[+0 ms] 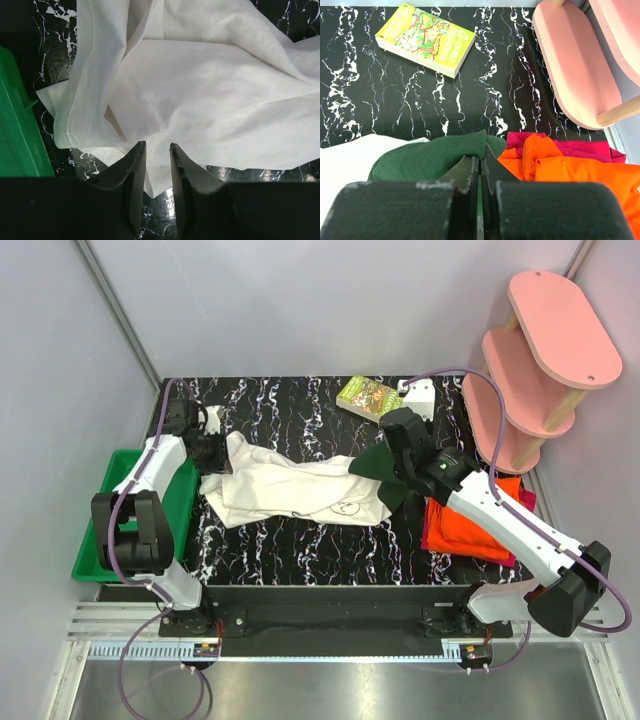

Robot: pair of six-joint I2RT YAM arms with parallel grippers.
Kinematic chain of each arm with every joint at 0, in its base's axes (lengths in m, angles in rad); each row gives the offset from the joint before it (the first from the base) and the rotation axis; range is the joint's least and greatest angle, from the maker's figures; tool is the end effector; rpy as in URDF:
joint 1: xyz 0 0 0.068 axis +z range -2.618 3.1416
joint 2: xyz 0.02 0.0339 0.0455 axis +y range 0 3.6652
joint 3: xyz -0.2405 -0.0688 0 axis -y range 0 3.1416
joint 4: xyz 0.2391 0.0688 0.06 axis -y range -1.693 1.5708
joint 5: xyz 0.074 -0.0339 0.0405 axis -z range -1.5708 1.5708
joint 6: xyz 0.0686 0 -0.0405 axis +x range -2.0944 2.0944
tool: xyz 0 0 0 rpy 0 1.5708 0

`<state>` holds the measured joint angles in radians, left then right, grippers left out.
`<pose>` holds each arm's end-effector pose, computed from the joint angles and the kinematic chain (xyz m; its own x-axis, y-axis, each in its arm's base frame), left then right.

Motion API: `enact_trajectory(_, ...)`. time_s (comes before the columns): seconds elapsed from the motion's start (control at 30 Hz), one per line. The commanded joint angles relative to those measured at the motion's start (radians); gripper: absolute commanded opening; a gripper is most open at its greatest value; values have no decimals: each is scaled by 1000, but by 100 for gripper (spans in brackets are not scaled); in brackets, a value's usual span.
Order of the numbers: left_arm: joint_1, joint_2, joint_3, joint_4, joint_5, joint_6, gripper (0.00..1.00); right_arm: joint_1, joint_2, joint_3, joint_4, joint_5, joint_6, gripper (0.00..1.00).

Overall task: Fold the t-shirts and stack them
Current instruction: Flatten the tshirt out

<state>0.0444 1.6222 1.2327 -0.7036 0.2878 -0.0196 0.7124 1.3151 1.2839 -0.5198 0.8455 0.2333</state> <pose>0.3411 -0.0043 0.1943 -0.8887 -0.0583 -0.4547 0.0704 0.9628 -0.2610 0.2620 0.1585 0.3361 -0.3742 -0.1205 -0.9195 0.1392 0.9730 -0.1842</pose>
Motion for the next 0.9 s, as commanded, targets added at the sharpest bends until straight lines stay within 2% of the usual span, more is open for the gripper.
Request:
enact_trajectory(0.0, -6, -18, -9, 13, -2, 4, 32, -7, -13, 0, 40, 6, 20, 0)
enact_trajectory(0.33, -6, 8, -68, -2, -65, 3, 36, -5, -22, -20, 40, 9, 29, 0)
enact_trajectory(0.73, -2, 41, -49, 9, -163, -19, 37, -5, -11, -21, 40, 12, 31, 0)
enact_trajectory(0.87, 3, 62, -36, 15, -142, -20, 37, -7, -11, -24, 38, 15, 34, 0)
